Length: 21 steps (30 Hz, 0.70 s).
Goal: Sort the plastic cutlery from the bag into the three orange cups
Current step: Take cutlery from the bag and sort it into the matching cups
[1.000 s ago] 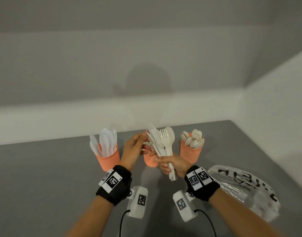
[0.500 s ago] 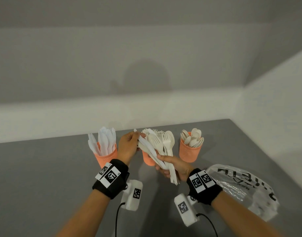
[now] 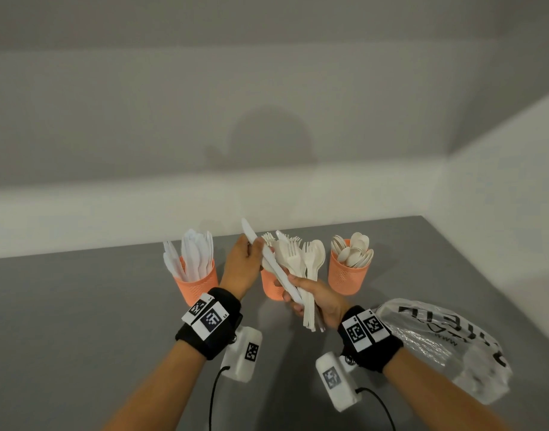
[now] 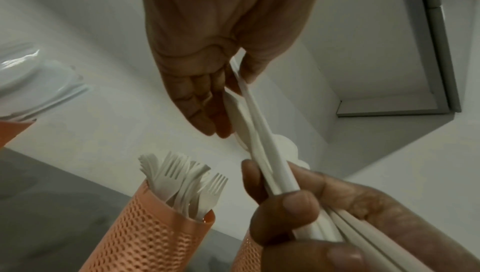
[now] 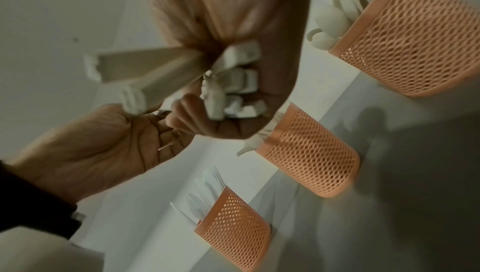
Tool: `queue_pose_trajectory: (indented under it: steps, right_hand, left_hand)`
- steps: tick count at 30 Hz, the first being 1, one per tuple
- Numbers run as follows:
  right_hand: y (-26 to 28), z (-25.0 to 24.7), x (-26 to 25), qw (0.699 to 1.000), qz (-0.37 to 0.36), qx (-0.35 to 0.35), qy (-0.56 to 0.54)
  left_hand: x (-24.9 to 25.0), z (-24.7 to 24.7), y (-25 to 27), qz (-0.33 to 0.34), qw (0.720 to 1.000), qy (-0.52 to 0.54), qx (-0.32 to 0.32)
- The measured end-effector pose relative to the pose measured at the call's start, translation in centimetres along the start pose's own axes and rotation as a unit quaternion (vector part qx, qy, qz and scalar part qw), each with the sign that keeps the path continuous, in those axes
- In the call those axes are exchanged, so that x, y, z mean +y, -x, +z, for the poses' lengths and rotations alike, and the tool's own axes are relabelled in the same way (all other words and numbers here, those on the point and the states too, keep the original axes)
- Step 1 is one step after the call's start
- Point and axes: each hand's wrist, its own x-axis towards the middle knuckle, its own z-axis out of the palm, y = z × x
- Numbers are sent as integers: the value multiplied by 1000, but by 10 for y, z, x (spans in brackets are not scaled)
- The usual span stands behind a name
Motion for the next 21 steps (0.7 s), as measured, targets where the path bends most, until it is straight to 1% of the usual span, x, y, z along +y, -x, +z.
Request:
queue_pose_trajectory:
  steps: [2,4,5,7,8,9,11,12,13,14,15,17,19,21]
  right_hand:
    - [-1,-1,1,1000,-3,13,13]
    - [-2,-1,1,999,-10,31,30]
    - [-3,-1,1,998,-15,39,37]
    - [-3,-1,1,997,-27,47,49]
    - [-2,-1,2,997,-36,50,55]
    - [-1,-2,2,996,-47,50,64]
    - [1,-4,4,993,-65,44,86]
    - [2,-5,5,993,-67,37,94]
    - [3,-6,5,993,-63,26,98]
    - [4,-5,5,994,-53,10,99]
    - [5,-4,5,994,-40,-8,98]
    - [8,0,3,994,-13,-45,101]
    - [10,3,2,990,6,-75,118]
    - [11,5,1,985,15,-99,142]
  left_hand:
    - [2,3,4,3,1000,16,-9]
    - [0,7,5,18,999,8,-33]
    - [0,7,5,23,999,2,-31]
    - [1,5,2,34,999,8,11]
    - [4,2,1,36,998,32,46]
    - [9,-2,-1,34,993,78,82]
    - [20,-13,-2,28,973,189,132]
    - [25,-20,-3,31,966,207,150]
    - [24,-26,-7,32,967,196,157]
    - [24,-32,-9,27,974,170,149]
    - [21,-36,-13,13,983,136,127]
    - [13,-39,-15,-26,995,80,45]
    - [6,-38,-11,-65,995,68,-43]
    - [0,-38,-7,-91,988,74,-98]
